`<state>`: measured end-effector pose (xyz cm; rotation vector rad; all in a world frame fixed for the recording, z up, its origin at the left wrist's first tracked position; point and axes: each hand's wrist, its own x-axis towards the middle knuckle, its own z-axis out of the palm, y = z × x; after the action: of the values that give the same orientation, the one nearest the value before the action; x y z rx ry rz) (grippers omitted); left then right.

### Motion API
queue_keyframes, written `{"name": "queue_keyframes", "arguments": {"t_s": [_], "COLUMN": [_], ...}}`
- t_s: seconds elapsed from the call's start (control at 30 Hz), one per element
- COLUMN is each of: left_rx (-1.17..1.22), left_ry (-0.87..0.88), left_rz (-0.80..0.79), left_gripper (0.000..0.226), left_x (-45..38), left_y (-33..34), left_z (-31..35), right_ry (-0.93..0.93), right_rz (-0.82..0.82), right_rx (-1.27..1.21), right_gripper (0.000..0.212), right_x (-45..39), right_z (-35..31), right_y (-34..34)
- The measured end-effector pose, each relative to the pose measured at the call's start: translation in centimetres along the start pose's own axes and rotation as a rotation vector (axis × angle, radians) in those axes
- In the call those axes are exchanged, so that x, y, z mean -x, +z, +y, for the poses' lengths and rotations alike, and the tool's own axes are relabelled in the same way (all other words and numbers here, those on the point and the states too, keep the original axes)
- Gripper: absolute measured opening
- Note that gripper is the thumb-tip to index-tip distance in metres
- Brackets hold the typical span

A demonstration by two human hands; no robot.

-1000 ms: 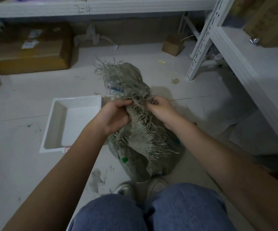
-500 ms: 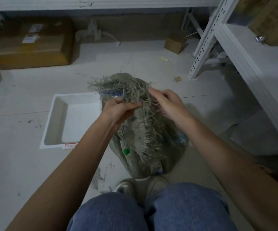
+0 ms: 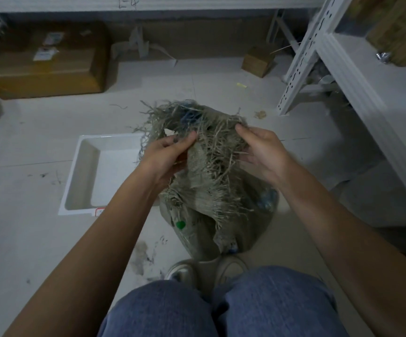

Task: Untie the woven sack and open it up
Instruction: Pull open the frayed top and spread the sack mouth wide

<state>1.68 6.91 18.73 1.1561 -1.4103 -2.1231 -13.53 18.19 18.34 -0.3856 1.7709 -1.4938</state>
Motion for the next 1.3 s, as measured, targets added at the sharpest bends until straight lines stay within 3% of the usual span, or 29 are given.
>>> {"name": "queue_keyframes", "arguments": {"t_s": [0.23,0.43,0.53,0.63,0.73,0.8,0.9,0.97,1.03,1.1,1.13,1.2,1.3], "left_rx": [0.201,0.452,0.534,0.592,0.548,0.496,0.428,0.259,-0.104,-0.562,-0.797,-1.163,-1.71], "left_ry": [0.017,0.044,0.09,0.074,-0.007,-0.067,-0.161,-0.266,-0.213,0.089,0.276,0.615,0.728], "left_rz": [0.098,0.095,0.035,-0.002,0.025,0.059,0.114,0.191,0.465,0.644,0.612,0.354,-0.077], "left_gripper": [0.021,0.025,0.022,0.046,0.059,0.061,0.059,0.037,0.009,0.037,0.051,0.063,0.083], "left_x": [-0.5,-1.1,-0.8,-0.7,-1.3,-1.5,-1.0,-0.9,-1.0,-1.1,-0.5,0.7,0.5], "left_y": [-2.7,-5.5,-7.1,-8.8,-10.4,-11.1,-11.5,-11.4,-10.6,-8.4,-6.3,-1.5,4.7], "left_z": [3.1,7.2,8.5,7.6,4.6,2.1,-0.8,-1.8,-2.1,-2.0,-1.7,-1.5,-4.2], "right_ry": [0.133,-0.019,-0.149,-0.178,-0.07,0.028,0.143,0.157,0.159,0.184,0.194,0.2,0.139], "right_rz": [0.037,0.093,0.113,0.137,0.18,0.253,0.346,0.355,0.308,0.236,0.193,0.123,0.04], "right_rx": [-0.637,-1.067,-1.115,-1.177,-1.263,-1.258,-1.244,-1.241,-1.208,-1.15,-1.126,-1.117,-1.15], "right_gripper": [0.027,0.03,0.035,0.044,0.041,0.032,0.036,0.036,0.027,0.018,0.022,0.038,0.048], "right_x": [-0.9,-1.7,-1.6,-1.7,-1.8,-2.0,-1.5,-1.3,-1.2,-0.9,-0.7,-0.6,-0.6], "right_z": [-2.2,-5.2,-5.9,-4.7,-1.4,1.8,5.8,7.5,8.2,7.7,7.3,6.8,6.1], "right_y": [-3.2,-6.6,-8.1,-9.3,-11.1,-12.4,-13.6,-13.9,-13.6,-12.8,-12.4,-12.0,-11.2]}}
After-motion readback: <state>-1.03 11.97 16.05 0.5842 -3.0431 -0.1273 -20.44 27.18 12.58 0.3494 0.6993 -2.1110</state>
